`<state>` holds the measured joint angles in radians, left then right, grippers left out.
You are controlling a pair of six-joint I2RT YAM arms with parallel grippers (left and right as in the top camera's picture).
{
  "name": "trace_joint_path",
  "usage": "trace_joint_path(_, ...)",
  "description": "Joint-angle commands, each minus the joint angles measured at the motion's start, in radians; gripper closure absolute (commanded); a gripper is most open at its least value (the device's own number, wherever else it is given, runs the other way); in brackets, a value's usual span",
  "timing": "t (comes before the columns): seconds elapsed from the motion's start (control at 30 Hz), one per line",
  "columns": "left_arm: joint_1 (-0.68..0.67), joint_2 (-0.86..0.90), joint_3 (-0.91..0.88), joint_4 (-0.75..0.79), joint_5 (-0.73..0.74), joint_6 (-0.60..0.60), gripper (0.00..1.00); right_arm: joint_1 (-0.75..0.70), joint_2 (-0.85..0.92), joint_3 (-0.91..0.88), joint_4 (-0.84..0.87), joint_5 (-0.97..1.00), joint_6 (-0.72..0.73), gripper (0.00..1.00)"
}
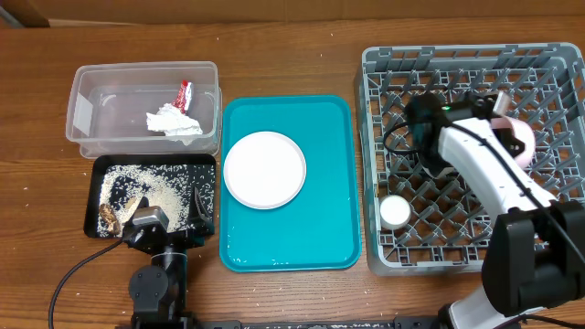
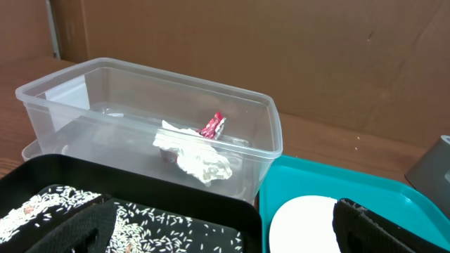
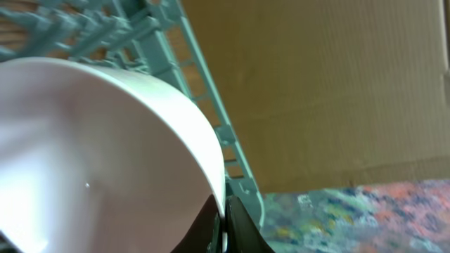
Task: Sort waste into correct bins and load items into the dishwasher
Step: 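Carry the plate into the rack and set it upright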
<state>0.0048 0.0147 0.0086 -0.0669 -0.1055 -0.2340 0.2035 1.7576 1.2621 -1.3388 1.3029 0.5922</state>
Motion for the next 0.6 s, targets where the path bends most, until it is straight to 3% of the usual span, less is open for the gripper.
trace_joint_path(0.0,0.008,-0.01,-0.004,0.001,0.005,-0.01,0.0,0.042,0.03,-0.006,-0.002,-0.049,-0.017,0.96)
trace_joint_path(0.27,0.008,-0.01,-0.004,0.001,0.005,-0.01,0.0,0.076,0.034,-0.006,-0.049,-0.049,-0.016,0.96)
trace_joint_path(0.3,0.008,-0.01,-0.004,0.001,0.005,-0.01,0.0,0.079,0.032,-0.005,-0.056,-0.051,-0.013,0.91)
trace_joint_path(0.37,0.008,-0.01,-0.004,0.001,0.005,-0.01,0.0,0.088,0.03,0.0,-0.058,-0.073,-0.013,0.67)
trace_joint_path(0.4,0.008,-0.01,-0.004,0.001,0.005,-0.01,0.0,0.091,0.029,0.006,-0.057,-0.092,-0.013,0.44)
trace_joint_path(0.43,0.008,-0.01,-0.004,0.001,0.005,-0.01,0.0,0.095,0.029,0.017,-0.058,-0.112,-0.013,0.37)
trace_joint_path(0.57,0.008,-0.01,-0.004,0.001,0.005,-0.01,0.0,0.119,0.024,0.103,-0.091,-0.222,-0.013,0.28)
